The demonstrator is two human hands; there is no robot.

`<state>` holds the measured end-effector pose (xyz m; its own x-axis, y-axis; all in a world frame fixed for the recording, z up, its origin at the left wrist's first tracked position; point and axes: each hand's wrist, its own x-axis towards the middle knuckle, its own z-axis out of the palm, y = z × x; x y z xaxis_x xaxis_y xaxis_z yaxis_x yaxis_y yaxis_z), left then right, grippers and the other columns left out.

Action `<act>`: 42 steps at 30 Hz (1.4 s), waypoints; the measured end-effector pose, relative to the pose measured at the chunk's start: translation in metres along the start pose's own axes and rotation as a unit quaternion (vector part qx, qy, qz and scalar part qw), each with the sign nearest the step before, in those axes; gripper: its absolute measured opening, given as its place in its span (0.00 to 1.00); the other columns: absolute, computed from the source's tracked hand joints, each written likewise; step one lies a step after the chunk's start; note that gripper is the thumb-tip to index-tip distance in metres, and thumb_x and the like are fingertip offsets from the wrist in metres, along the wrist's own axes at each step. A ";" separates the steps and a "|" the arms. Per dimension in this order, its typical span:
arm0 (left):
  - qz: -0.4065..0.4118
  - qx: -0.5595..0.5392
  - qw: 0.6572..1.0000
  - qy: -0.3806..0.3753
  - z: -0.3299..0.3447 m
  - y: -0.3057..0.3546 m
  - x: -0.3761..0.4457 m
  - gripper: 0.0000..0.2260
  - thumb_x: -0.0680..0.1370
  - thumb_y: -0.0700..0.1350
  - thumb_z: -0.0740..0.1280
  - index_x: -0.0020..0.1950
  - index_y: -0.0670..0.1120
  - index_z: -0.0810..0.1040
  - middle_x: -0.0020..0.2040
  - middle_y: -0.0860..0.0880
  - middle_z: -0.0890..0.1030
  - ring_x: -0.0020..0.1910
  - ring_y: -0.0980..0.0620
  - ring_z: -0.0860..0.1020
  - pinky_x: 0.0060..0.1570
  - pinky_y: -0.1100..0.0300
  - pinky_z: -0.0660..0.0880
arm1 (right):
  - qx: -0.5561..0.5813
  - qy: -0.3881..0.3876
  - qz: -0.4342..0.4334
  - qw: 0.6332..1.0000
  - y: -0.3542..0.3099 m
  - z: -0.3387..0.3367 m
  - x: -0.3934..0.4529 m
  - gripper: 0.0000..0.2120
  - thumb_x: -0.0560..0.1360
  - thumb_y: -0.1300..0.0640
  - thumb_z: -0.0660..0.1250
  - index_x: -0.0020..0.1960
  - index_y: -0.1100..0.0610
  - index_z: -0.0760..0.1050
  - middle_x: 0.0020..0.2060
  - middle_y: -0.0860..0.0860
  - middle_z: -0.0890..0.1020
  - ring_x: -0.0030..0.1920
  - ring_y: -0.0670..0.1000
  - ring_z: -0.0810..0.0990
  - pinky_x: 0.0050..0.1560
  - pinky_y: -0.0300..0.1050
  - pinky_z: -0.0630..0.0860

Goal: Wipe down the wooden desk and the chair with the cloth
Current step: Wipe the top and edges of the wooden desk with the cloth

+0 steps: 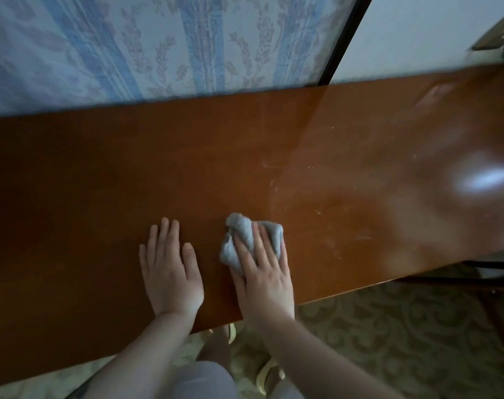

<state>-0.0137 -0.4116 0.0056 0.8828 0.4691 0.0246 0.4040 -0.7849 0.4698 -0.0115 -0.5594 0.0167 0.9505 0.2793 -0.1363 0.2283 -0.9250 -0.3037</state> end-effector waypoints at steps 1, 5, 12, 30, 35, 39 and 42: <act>0.003 0.007 1.000 -0.005 0.000 0.001 0.002 0.23 0.81 0.51 0.49 0.74 0.45 0.67 0.76 0.47 0.64 0.77 0.50 0.56 0.76 0.51 0.47 | 0.003 -0.004 -0.021 1.000 -0.008 0.005 -0.017 0.25 0.79 0.44 0.52 0.76 0.46 0.62 0.77 0.51 0.61 0.78 0.51 0.51 0.75 0.57 0.51; -0.009 0.013 1.000 0.013 0.003 0.000 0.005 0.20 0.82 0.42 0.54 0.73 0.44 0.68 0.76 0.45 0.65 0.77 0.47 0.58 0.76 0.48 0.50 | -0.046 -0.115 -0.247 0.961 -0.002 -0.006 0.005 0.22 0.82 0.45 0.52 0.74 0.48 0.64 0.79 0.50 0.51 0.78 0.48 0.41 0.77 0.56 0.42; -0.009 -0.048 0.998 0.032 0.003 0.026 -0.015 0.21 0.81 0.45 0.55 0.73 0.45 0.68 0.77 0.46 0.63 0.77 0.48 0.55 0.76 0.50 0.46 | 0.002 0.007 0.001 1.000 0.039 -0.008 -0.027 0.25 0.80 0.46 0.53 0.77 0.46 0.58 0.77 0.52 0.59 0.78 0.50 0.48 0.77 0.57 0.48; 0.027 0.013 0.999 -0.011 0.042 0.084 -0.043 0.21 0.80 0.48 0.53 0.72 0.47 0.70 0.75 0.48 0.66 0.76 0.48 0.58 0.76 0.47 0.49 | -0.015 -0.032 -0.045 0.998 0.105 -0.032 -0.032 0.24 0.83 0.45 0.50 0.78 0.46 0.54 0.79 0.49 0.49 0.75 0.45 0.36 0.73 0.49 0.31; 0.018 0.047 0.998 -0.026 0.043 0.085 -0.045 0.20 0.81 0.46 0.58 0.73 0.48 0.68 0.76 0.49 0.64 0.77 0.48 0.55 0.76 0.46 0.48 | 0.023 0.083 0.205 0.975 0.108 -0.015 -0.067 0.25 0.81 0.47 0.54 0.77 0.48 0.59 0.78 0.52 0.56 0.78 0.49 0.41 0.77 0.53 0.40; 0.023 0.066 0.997 -0.031 0.044 0.086 -0.043 0.20 0.80 0.44 0.59 0.72 0.47 0.69 0.76 0.47 0.65 0.77 0.46 0.57 0.75 0.44 0.50 | -0.016 -0.036 -0.085 0.996 0.083 -0.032 -0.040 0.27 0.83 0.46 0.52 0.79 0.43 0.47 0.79 0.49 0.46 0.77 0.47 0.37 0.74 0.52 0.32; 0.018 0.069 0.997 -0.030 0.043 0.087 -0.042 0.20 0.80 0.44 0.58 0.72 0.47 0.69 0.76 0.47 0.65 0.77 0.46 0.57 0.75 0.44 0.50 | -0.005 -0.024 -0.021 0.999 0.124 -0.037 -0.020 0.26 0.83 0.44 0.52 0.78 0.42 0.50 0.79 0.47 0.49 0.78 0.48 0.43 0.74 0.50 0.36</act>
<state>-0.0051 -0.5174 0.0072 0.9086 0.4175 -0.0149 0.3966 -0.8510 0.3443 0.0052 -0.6895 0.0165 0.9287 0.3301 -0.1689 0.2705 -0.9147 -0.3001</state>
